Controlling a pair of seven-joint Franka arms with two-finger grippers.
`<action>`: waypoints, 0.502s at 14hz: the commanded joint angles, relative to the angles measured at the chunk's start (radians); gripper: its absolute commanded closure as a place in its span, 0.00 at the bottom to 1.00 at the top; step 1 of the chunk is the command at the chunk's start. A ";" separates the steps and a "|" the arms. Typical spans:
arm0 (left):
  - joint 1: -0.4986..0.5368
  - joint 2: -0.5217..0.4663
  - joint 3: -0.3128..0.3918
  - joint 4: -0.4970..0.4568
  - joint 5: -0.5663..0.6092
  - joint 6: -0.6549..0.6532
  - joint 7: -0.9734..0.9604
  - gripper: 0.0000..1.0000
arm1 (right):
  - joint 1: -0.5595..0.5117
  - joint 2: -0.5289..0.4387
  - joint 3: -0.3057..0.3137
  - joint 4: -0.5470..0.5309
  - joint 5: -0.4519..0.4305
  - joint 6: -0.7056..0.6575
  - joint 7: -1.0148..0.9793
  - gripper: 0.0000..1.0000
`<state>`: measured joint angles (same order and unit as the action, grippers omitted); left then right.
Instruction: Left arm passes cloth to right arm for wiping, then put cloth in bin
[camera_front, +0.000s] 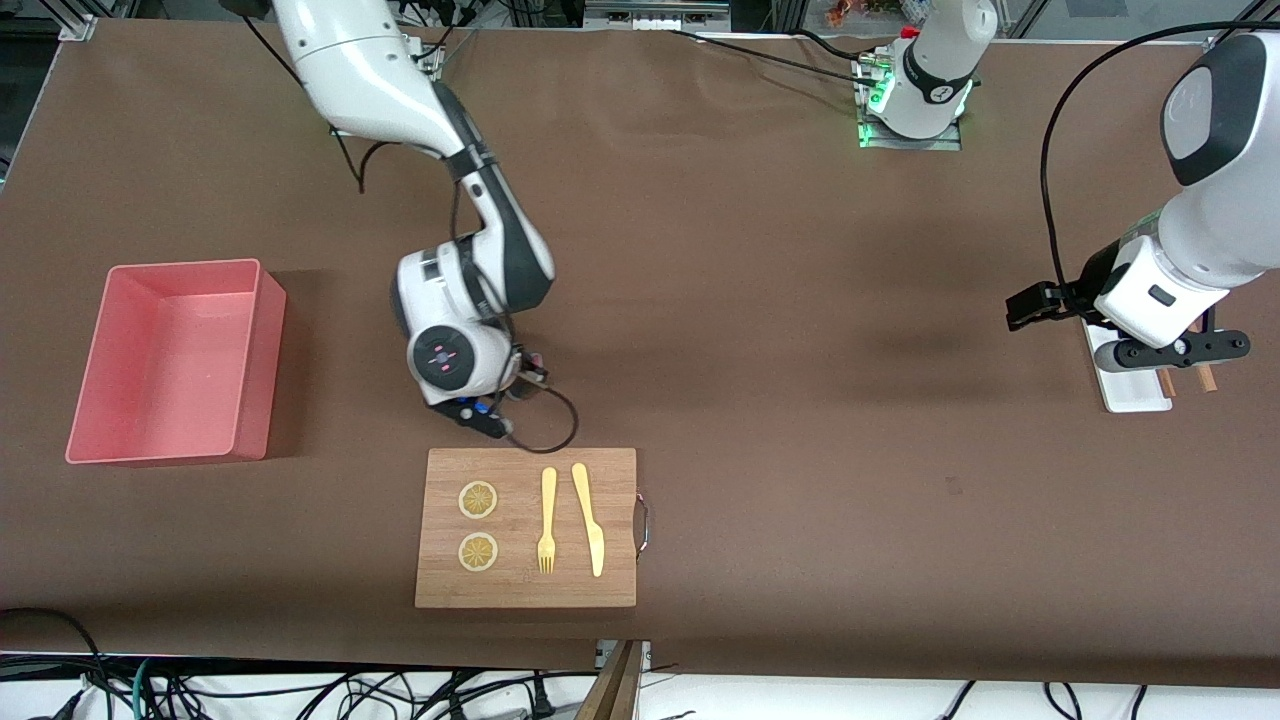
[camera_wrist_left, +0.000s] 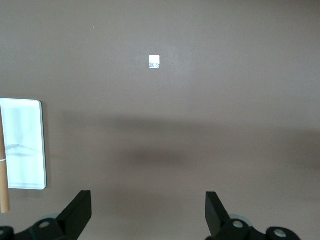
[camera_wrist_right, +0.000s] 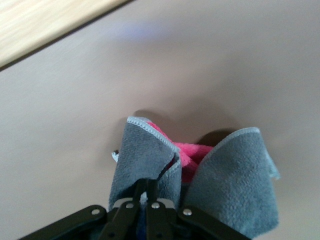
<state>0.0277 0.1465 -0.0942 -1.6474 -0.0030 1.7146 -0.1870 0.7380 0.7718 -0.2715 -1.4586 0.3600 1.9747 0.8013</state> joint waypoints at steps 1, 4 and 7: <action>0.008 -0.005 -0.004 0.017 -0.002 -0.023 0.021 0.00 | 0.056 0.015 -0.005 0.001 0.053 0.081 0.088 1.00; 0.005 -0.005 -0.006 0.011 0.000 -0.021 0.023 0.00 | 0.061 0.015 0.053 0.001 0.082 0.171 0.172 1.00; 0.005 -0.005 -0.004 0.012 0.005 -0.023 0.024 0.00 | 0.063 0.023 0.086 0.001 0.083 0.223 0.266 1.00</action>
<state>0.0277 0.1466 -0.0951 -1.6429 -0.0030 1.7086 -0.1844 0.8051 0.7894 -0.2017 -1.4587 0.4217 2.1683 1.0157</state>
